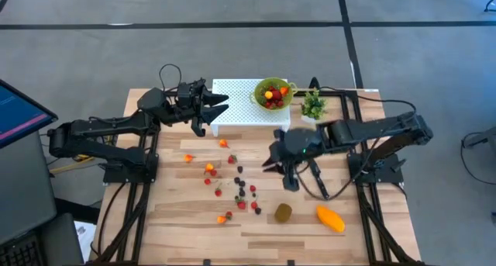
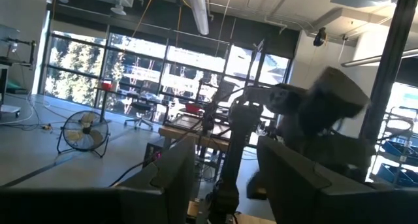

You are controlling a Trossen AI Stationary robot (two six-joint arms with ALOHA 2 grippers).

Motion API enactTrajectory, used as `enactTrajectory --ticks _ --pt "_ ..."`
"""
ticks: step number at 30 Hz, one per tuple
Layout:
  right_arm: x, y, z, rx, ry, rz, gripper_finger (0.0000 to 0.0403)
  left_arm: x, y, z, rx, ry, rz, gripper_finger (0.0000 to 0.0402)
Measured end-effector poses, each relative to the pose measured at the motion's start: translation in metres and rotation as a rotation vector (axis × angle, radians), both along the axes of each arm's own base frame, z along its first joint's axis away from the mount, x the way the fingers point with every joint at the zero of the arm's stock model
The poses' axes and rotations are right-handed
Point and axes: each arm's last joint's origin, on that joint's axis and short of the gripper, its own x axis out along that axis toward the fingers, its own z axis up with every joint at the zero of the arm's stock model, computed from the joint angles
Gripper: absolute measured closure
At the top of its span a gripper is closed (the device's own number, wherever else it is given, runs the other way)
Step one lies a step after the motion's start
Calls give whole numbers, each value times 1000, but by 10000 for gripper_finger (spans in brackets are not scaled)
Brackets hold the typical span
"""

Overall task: Pick & Place Fruit
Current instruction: Put the red raspberry into the green strainer bowl

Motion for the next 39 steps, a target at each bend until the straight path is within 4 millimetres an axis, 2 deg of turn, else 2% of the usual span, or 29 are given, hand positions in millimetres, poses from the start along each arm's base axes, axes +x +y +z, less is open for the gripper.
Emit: enactTrajectory --ticks 3,9,14,21,26,32,39 --pt "6 15 -10 -41 25 -11 343 0 0 0 0 -1 0 243" --pt "26 34 -47 -78 151 -43 348 0 0 0 0 0 0 243" --pt "34 37 -81 -94 339 -96 349 0 0 0 0 0 0 243" --pt "44 39 -110 -115 453 -125 349 0 0 0 0 0 0 243" --pt "50 38 -122 -96 492 -176 349 0 0 0 0 0 0 243" --pt "54 35 -127 -77 485 -253 349 0 0 0 0 -1 0 243" --pt "62 35 -131 -90 444 -251 347 0 0 0 0 -1 0 243"
